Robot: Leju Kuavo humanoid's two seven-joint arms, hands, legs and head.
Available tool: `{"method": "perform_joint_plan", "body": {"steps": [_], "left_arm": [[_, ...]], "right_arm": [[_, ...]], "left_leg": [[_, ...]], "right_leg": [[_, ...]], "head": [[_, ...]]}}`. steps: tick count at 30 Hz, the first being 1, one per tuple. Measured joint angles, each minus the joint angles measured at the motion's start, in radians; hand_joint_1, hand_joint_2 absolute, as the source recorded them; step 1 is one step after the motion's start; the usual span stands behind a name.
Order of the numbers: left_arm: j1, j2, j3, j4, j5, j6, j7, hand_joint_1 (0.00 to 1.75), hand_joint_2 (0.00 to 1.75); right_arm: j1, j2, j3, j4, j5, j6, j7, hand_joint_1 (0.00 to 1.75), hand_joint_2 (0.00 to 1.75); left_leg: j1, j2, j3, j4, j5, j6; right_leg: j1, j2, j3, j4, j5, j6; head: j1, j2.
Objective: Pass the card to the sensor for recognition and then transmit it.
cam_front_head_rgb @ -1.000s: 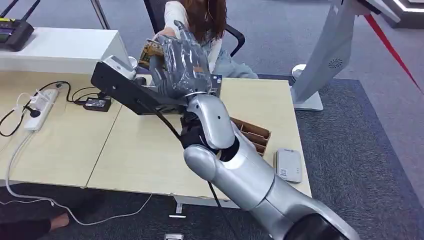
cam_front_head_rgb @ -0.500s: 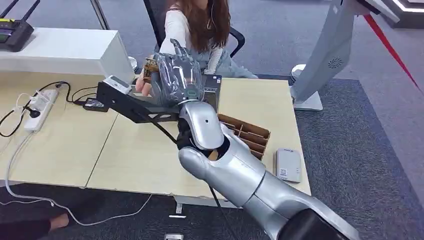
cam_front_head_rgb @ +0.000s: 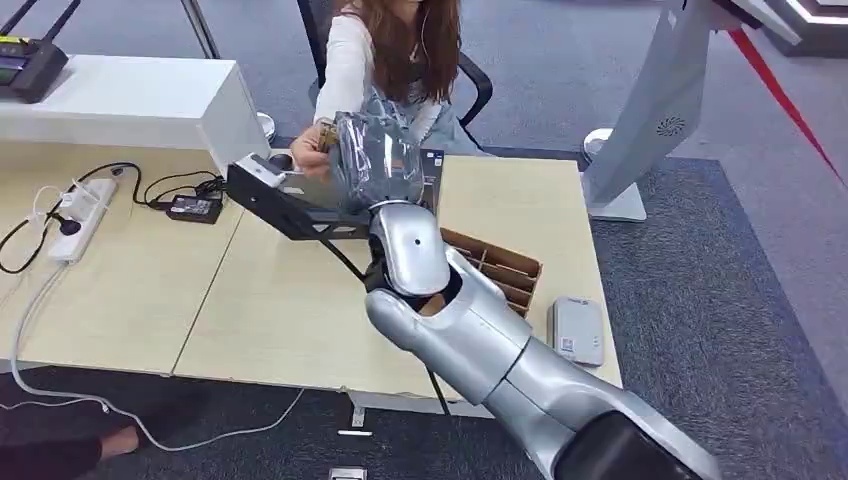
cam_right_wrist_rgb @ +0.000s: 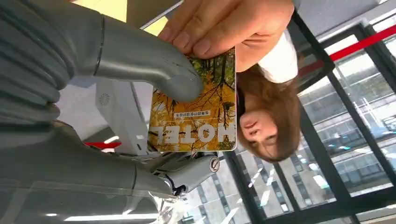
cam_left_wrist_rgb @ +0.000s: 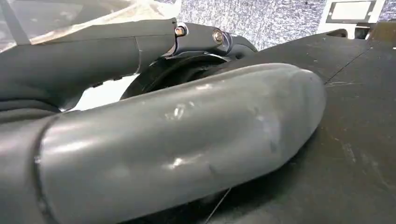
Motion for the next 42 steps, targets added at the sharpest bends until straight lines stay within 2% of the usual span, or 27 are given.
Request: {"method": "perform_joint_plan", "body": {"steps": [1,2,3,4,5,8,14,22,27,28,31,36,42], "left_arm": [[0.000,0.000,0.000,0.000,-0.001,0.000,0.001,0.00,0.00],[0.000,0.000,0.000,0.000,-0.003,0.000,0.003,0.00,0.00],[0.000,0.000,0.000,0.000,-0.004,0.000,0.005,0.00,0.00],[0.000,0.000,0.000,0.000,-0.006,0.000,0.006,0.00,0.00],[0.000,0.000,0.001,0.000,-0.008,0.000,0.006,0.00,0.00],[0.000,0.000,0.001,0.000,-0.016,0.000,0.009,0.00,0.00],[0.000,0.000,0.003,0.000,-0.025,0.000,0.009,0.00,0.00],[0.000,-0.001,0.005,0.000,-0.030,-0.001,0.008,0.00,0.00],[0.000,0.000,0.006,0.000,-0.030,-0.001,0.008,0.00,0.00],[0.000,0.000,0.006,0.000,-0.030,-0.001,0.007,0.00,0.00],[0.002,0.000,0.008,0.000,-0.023,0.002,0.007,0.00,0.00],[0.003,0.002,0.013,0.000,-0.018,0.009,0.018,0.00,0.00],[0.006,0.003,0.027,0.000,-0.013,0.019,0.036,0.00,0.00]], "right_arm": [[0.001,-0.002,-0.004,0.005,0.003,-0.009,-0.005,1.50,1.75],[0.002,-0.005,-0.008,0.013,0.010,-0.017,-0.012,0.52,1.75],[0.003,-0.009,-0.012,0.018,0.014,-0.023,-0.020,0.00,1.75],[0.007,-0.012,-0.016,0.022,0.018,-0.026,-0.026,0.00,1.75],[0.010,-0.014,-0.022,0.025,0.023,-0.031,-0.030,0.00,0.00],[0.011,-0.018,-0.033,0.032,0.028,-0.035,-0.043,0.00,0.00],[0.030,-0.028,-0.060,0.029,-0.028,-0.055,-0.115,0.00,0.00],[0.049,-0.042,-0.088,0.002,-0.056,-0.060,-0.141,0.00,0.00],[0.099,-0.080,-0.110,-0.085,-0.130,-0.066,-0.212,0.00,0.00],[0.116,-0.095,-0.113,-0.120,-0.140,-0.059,-0.219,0.00,1.75],[0.207,-0.164,-0.138,-0.294,-0.138,-0.011,-0.234,0.00,1.75],[0.336,-0.248,-0.187,-0.523,-0.114,0.070,-0.259,0.00,1.75],[0.502,-0.319,-0.258,-0.728,-0.090,0.082,-0.300,0.00,1.75]], "left_leg": [[0.000,0.000,0.000,0.000,0.000,0.000],[0.000,0.000,0.000,0.000,0.000,0.000],[0.000,0.000,0.000,0.000,0.000,0.000],[0.000,0.000,0.000,0.000,0.000,0.000],[0.000,0.000,0.000,0.000,0.000,0.000],[0.000,0.000,0.000,0.000,0.000,0.000],[0.000,0.001,0.001,0.000,0.000,0.000],[0.001,0.001,0.001,0.000,0.000,-0.001],[0.001,0.001,0.001,0.000,0.000,-0.001],[0.001,0.001,0.001,0.000,0.000,-0.001],[0.001,0.000,0.001,0.000,0.000,0.000],[0.000,0.001,0.001,0.000,-0.001,0.000],[0.001,0.001,0.002,0.000,-0.001,0.000]], "right_leg": [[0.000,0.000,0.000,0.000,0.000,0.000],[0.000,0.000,0.000,0.000,0.000,0.000],[0.000,0.000,0.000,0.000,0.000,0.000],[0.000,0.000,0.000,0.000,0.000,0.000],[0.000,0.000,0.000,0.000,0.000,0.000],[0.000,0.000,0.000,0.000,0.000,0.000],[0.000,0.000,0.000,0.000,0.000,0.000],[0.001,0.000,0.000,0.000,0.000,0.000],[0.001,0.000,0.000,0.000,0.000,0.000],[0.001,0.000,0.000,0.000,0.000,0.000],[0.000,0.000,0.000,-0.001,0.000,0.000],[0.000,0.001,0.000,-0.001,0.000,0.000],[0.000,0.001,0.000,-0.001,0.000,0.000]], "head": [[0.000,0.000],[0.000,0.000],[0.000,0.000],[0.000,0.000],[0.000,0.000],[0.000,0.000],[0.000,0.000],[0.000,0.000],[0.000,0.000],[0.000,0.000],[0.000,0.000],[0.000,0.000],[0.000,0.000]]}}
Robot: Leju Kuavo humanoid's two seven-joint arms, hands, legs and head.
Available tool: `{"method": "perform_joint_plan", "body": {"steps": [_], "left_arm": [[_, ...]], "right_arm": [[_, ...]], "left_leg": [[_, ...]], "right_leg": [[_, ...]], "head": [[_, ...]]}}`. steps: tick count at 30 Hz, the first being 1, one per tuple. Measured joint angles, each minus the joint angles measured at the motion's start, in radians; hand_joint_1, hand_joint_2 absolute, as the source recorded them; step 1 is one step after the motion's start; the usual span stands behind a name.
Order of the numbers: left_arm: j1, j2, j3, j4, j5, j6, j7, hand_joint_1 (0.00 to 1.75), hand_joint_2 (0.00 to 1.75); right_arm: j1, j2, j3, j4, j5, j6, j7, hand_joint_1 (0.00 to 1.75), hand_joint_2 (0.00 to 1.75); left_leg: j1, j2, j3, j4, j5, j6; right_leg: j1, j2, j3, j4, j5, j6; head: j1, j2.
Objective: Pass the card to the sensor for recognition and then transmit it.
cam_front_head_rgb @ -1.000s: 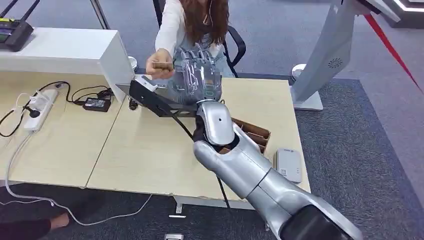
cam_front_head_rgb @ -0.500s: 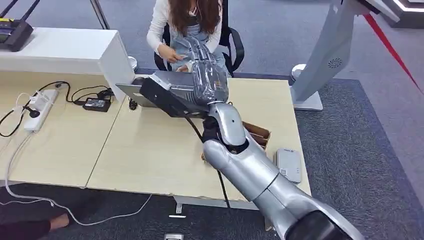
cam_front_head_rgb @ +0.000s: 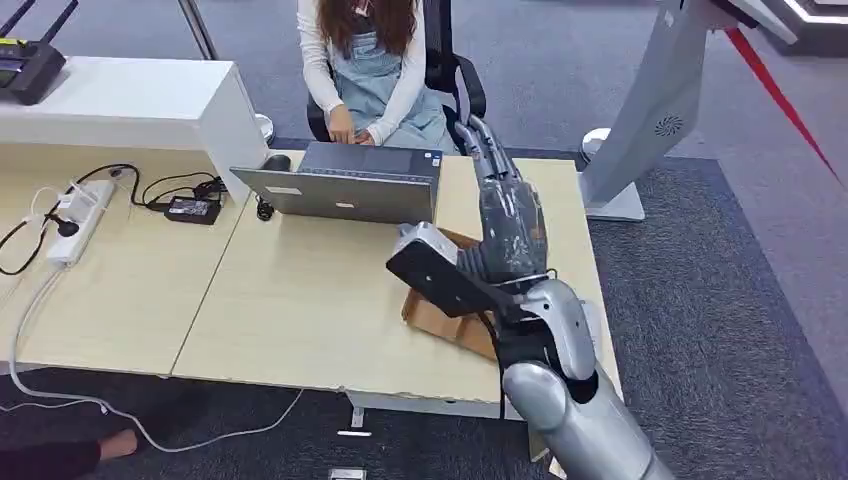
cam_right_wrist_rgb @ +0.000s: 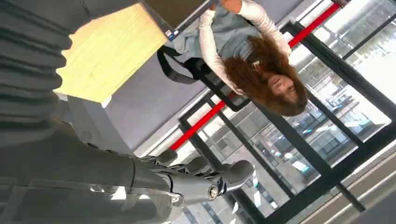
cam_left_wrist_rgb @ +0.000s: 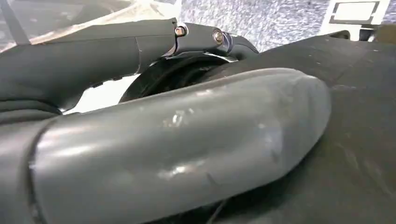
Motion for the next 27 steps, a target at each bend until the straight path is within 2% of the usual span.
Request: {"method": "perform_joint_plan", "body": {"steps": [6,8,11,17,27], "left_arm": [[0.007,0.003,0.018,0.000,0.010,0.026,0.012,0.00,0.00],[0.009,0.004,0.025,0.000,0.008,0.032,0.012,0.00,0.00],[0.010,0.004,0.030,0.000,0.007,0.035,0.010,0.00,0.00],[0.012,0.004,0.040,0.000,0.003,0.039,0.002,0.00,0.00],[0.014,0.004,0.050,0.000,0.000,0.039,-0.003,0.00,0.00]], "right_arm": [[0.145,-0.041,-0.090,-0.095,-0.159,-0.005,-0.060,0.00,1.75],[0.174,-0.052,-0.119,-0.107,-0.177,-0.008,-0.073,0.00,1.75],[0.189,-0.061,-0.139,-0.118,-0.137,-0.005,-0.072,0.00,1.75],[0.190,-0.075,-0.142,-0.141,0.011,0.037,-0.028,0.00,1.75],[0.184,-0.080,-0.135,-0.146,0.139,0.069,-0.002,0.00,1.75]], "left_leg": [[0.000,0.000,-0.001,0.000,0.000,0.000],[0.000,0.000,-0.001,0.000,0.000,0.000],[0.000,0.000,0.000,0.000,0.000,0.000],[0.000,0.000,-0.001,0.000,0.000,0.000],[0.000,0.000,-0.001,0.000,0.000,0.000]], "right_leg": [[0.000,0.000,0.000,0.000,0.000,0.000],[0.000,0.000,0.000,0.000,0.000,0.000],[0.000,0.000,0.000,0.000,0.000,0.000],[0.000,0.000,0.000,0.000,0.000,0.000],[0.000,0.000,0.001,0.000,0.000,0.000]], "head": [[0.000,0.000],[0.000,0.000],[0.000,0.000],[0.000,0.000],[0.000,0.000]]}}
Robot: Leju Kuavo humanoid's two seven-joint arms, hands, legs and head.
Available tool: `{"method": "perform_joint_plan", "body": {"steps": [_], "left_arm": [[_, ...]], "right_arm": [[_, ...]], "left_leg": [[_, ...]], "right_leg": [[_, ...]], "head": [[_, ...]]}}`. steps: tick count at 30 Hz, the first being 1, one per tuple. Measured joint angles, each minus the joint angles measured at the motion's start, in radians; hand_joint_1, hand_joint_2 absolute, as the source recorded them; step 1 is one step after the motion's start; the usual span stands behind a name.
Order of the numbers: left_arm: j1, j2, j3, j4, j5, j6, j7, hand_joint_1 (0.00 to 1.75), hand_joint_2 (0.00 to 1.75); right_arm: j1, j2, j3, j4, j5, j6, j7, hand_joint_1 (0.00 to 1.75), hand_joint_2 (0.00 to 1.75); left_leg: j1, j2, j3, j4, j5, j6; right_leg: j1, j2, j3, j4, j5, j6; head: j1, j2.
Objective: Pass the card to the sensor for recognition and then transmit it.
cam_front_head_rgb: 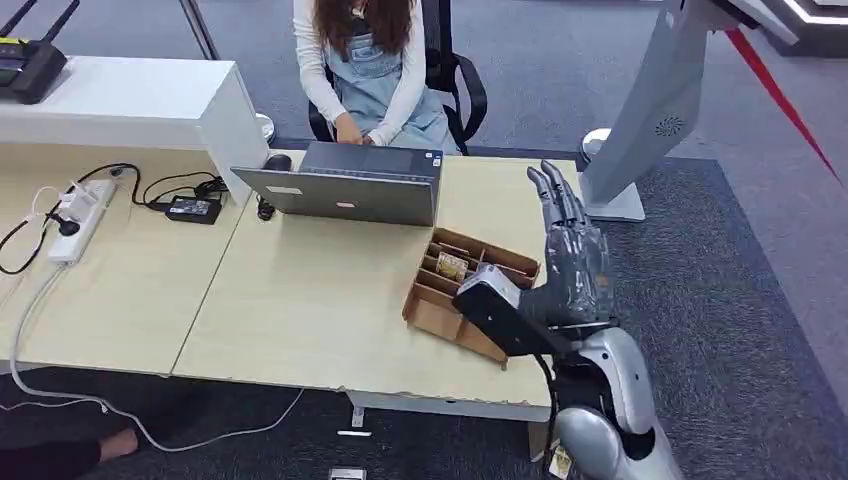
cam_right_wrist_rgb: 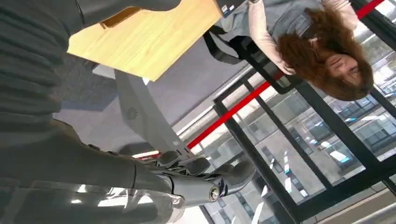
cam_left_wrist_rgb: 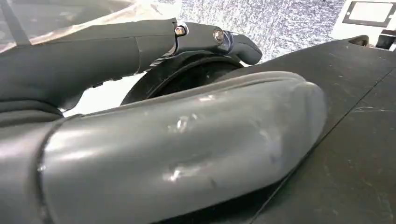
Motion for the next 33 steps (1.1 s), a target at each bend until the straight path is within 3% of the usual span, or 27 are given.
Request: {"method": "perform_joint_plan", "body": {"steps": [10,26,33], "left_arm": [[0.000,0.000,0.002,0.000,0.000,0.000,0.000,0.00,0.00],[0.000,0.000,0.008,0.000,-0.010,-0.001,0.005,0.00,0.00],[0.000,0.000,0.008,0.000,-0.023,0.007,0.000,0.00,0.00]], "right_arm": [[-0.001,-0.002,0.007,0.000,0.008,0.000,0.000,0.00,1.75],[-0.012,-0.005,0.046,0.040,0.184,0.012,-0.001,0.00,1.75],[-0.036,-0.003,0.076,0.063,0.195,0.066,-0.005,0.00,1.75]], "left_leg": [[0.000,0.000,0.000,0.000,0.000,0.000],[0.000,0.000,0.000,0.000,0.000,0.000],[0.000,0.000,-0.001,0.000,0.000,0.000]], "right_leg": [[0.000,0.000,0.000,0.000,0.000,0.000],[0.000,0.000,0.000,0.000,0.000,0.000],[0.000,0.000,0.000,0.000,0.000,0.000]], "head": [[0.000,0.000],[0.000,0.000],[0.000,0.000]]}}
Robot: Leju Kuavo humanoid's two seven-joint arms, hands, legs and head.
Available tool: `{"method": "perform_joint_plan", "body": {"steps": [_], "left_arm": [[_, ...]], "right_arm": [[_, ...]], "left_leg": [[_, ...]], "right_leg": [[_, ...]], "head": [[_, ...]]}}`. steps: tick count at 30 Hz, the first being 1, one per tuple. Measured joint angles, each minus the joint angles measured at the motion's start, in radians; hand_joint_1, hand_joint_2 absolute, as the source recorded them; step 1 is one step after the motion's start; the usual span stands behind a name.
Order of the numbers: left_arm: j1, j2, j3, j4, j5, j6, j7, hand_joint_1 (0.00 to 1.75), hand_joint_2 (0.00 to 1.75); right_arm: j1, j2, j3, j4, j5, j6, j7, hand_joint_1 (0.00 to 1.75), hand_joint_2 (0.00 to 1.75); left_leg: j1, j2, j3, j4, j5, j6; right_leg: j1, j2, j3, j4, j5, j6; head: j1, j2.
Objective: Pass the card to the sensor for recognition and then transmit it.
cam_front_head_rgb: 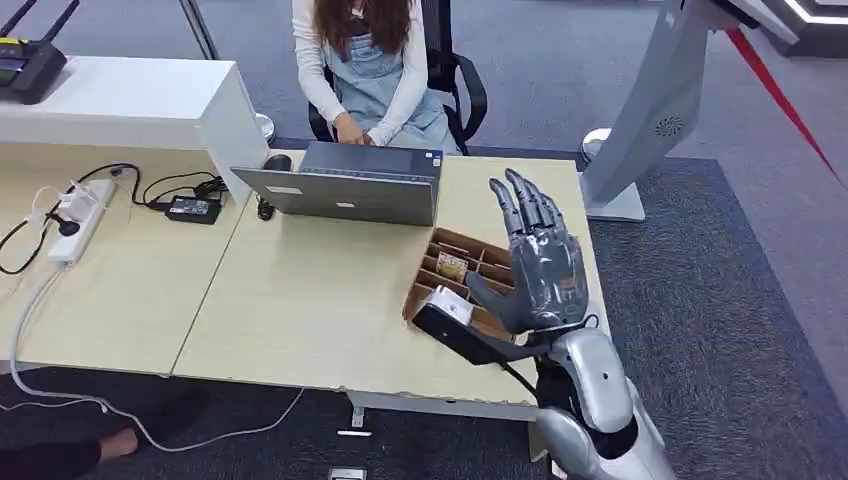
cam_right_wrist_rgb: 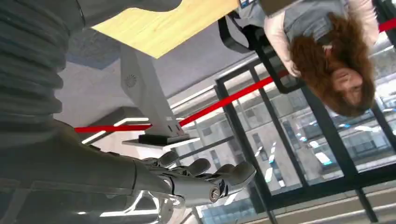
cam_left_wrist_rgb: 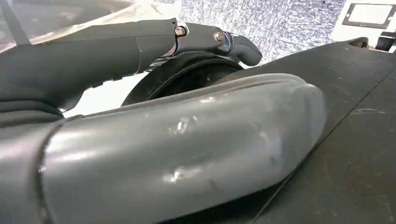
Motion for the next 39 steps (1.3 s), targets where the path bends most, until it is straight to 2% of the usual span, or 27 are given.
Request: {"method": "perform_joint_plan", "body": {"steps": [5,19,26,27,28,30,31,33,34,36,39], "left_arm": [[0.000,0.000,0.001,0.000,-0.006,0.007,-0.006,0.00,0.00],[0.000,0.000,0.006,0.000,-0.012,0.008,-0.003,0.00,0.00],[0.001,0.000,0.011,0.000,-0.014,0.008,0.000,0.00,0.00],[0.001,0.000,0.013,0.000,-0.014,0.008,0.002,0.00,0.00],[0.002,0.000,0.014,0.000,-0.015,0.008,0.003,0.00,0.00],[0.002,0.000,0.015,0.000,-0.015,0.008,0.004,0.00,0.00],[0.002,0.000,0.015,0.000,-0.015,0.008,0.005,0.00,0.00],[0.002,0.000,0.016,0.000,-0.014,0.006,0.007,0.00,0.00],[0.002,0.000,0.016,0.000,-0.014,0.006,0.008,0.00,0.00],[0.002,0.000,0.016,0.000,-0.014,0.005,0.009,0.00,0.00],[0.003,0.000,0.017,0.000,-0.013,0.005,0.010,0.00,0.00]], "right_arm": [[-0.020,0.009,0.022,0.049,-0.023,0.018,-0.002,0.00,1.75],[-0.065,0.029,0.041,0.143,-0.137,-0.050,0.014,0.00,1.75],[-0.090,0.035,0.041,0.183,-0.159,-0.056,0.006,0.00,1.75],[-0.091,0.035,0.041,0.189,-0.160,-0.058,0.006,0.09,1.75],[-0.092,0.035,0.041,0.196,-0.161,-0.062,0.006,0.10,1.75],[-0.092,0.035,0.041,0.206,-0.161,-0.071,0.006,0.49,1.75],[-0.093,0.035,0.041,0.209,-0.161,-0.079,0.007,0.51,1.75],[-0.094,0.035,0.040,0.219,-0.160,-0.092,0.013,0.98,1.75],[-0.095,0.034,0.039,0.222,-0.160,-0.097,0.015,1.31,1.75],[-0.097,0.032,0.036,0.231,-0.159,-0.104,0.019,1.38,1.75],[-0.097,0.029,0.024,0.241,-0.158,-0.111,0.027,1.31,1.75]], "left_leg": [[0.000,0.000,0.000,0.000,0.000,0.000],[0.000,0.000,0.000,0.000,0.000,0.000],[0.000,0.000,0.000,0.000,0.000,0.000],[0.000,0.000,0.000,0.000,0.000,0.000],[0.000,0.000,0.000,0.000,0.000,0.000],[0.000,0.000,0.000,0.000,0.000,0.000],[0.000,0.000,0.000,0.000,0.000,0.000],[0.000,0.000,0.000,0.000,0.000,0.000],[0.000,0.000,0.000,0.000,0.000,0.000],[0.000,0.000,0.000,0.000,0.000,0.000],[0.000,0.000,0.000,0.000,0.000,0.000]], "right_leg": [[0.000,0.000,0.000,0.000,0.000,0.000],[0.000,0.000,0.000,0.000,0.000,0.000],[0.000,0.000,0.000,0.000,0.000,0.000],[0.000,0.000,0.000,0.000,0.000,0.000],[0.000,0.000,0.000,0.000,0.000,0.000],[0.000,0.000,0.000,0.000,0.000,0.000],[0.000,0.000,0.000,0.000,0.000,0.000],[0.000,0.000,0.000,0.000,0.000,0.000],[0.000,0.000,0.000,0.000,0.000,0.000],[0.000,0.000,-0.001,0.000,0.000,0.000],[0.000,0.000,0.000,0.000,0.000,0.000]], "head": [[0.000,0.000],[0.000,0.000],[0.000,0.000],[0.000,0.000],[0.000,0.000],[0.000,0.000],[0.000,0.000],[0.000,0.000],[0.000,0.000],[0.000,0.000],[0.000,0.000]]}}
